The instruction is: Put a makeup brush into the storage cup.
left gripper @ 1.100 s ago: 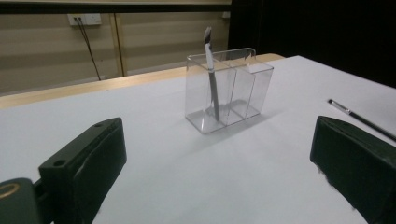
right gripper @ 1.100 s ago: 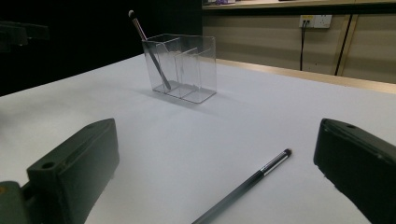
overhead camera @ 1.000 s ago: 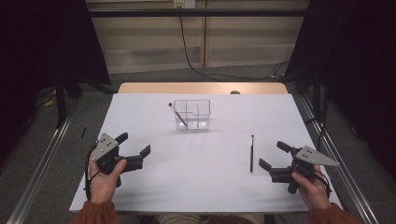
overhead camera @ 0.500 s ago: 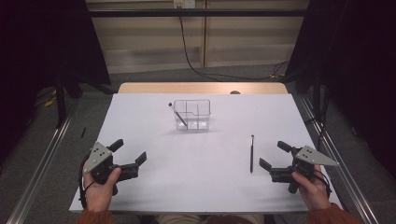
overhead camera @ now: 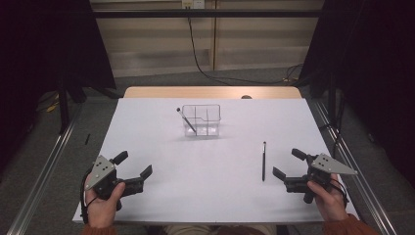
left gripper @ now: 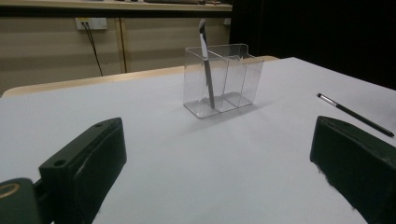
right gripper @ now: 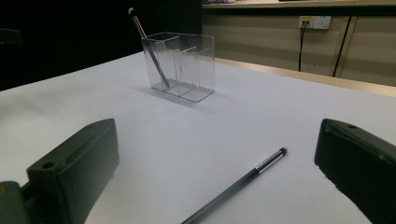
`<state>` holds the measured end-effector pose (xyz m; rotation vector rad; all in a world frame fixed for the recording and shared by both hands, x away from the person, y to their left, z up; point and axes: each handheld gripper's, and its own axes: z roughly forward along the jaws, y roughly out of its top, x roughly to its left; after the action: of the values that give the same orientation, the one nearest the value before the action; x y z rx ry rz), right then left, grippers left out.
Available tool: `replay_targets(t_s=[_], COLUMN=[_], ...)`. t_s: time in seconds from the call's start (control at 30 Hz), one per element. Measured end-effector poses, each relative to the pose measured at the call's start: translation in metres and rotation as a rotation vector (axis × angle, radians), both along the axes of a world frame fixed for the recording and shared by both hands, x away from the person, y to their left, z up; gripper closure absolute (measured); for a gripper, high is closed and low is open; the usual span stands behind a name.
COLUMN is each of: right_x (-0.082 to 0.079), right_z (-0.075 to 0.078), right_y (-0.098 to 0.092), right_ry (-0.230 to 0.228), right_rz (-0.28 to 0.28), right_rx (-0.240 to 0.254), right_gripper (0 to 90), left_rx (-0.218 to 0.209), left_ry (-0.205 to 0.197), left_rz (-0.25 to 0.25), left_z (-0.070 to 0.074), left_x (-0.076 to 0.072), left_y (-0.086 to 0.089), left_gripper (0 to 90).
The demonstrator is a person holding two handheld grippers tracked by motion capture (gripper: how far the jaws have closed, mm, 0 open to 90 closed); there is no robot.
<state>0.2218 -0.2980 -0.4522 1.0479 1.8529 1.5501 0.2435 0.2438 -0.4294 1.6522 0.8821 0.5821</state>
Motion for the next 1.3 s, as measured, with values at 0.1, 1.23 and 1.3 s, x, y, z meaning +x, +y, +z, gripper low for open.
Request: replay_targets(t_s=[0.1,1.23,1.3], right_x=[0.000,0.057,0.063], right_z=[0.000,0.026,0.027], right_y=[0.000,0.016,0.018], right_ry=[-0.002,0.029,0.031], right_rz=[-0.001,-0.016,-0.015], right_rx=[0.001,-0.053,-0.054], right_gripper=[0.0,2.1,1.9], left_rx=[0.003,-0.005,-0.012], left_ry=[-0.001,0.015,0.020], left_rz=[-0.008,0.034,0.033], left_z=[0.000,-0.003,-0.004], left_x=[0.000,-0.001,-0.001], left_y=[0.000,0.003,0.004], left_gripper=[3.6,3.3,3.2])
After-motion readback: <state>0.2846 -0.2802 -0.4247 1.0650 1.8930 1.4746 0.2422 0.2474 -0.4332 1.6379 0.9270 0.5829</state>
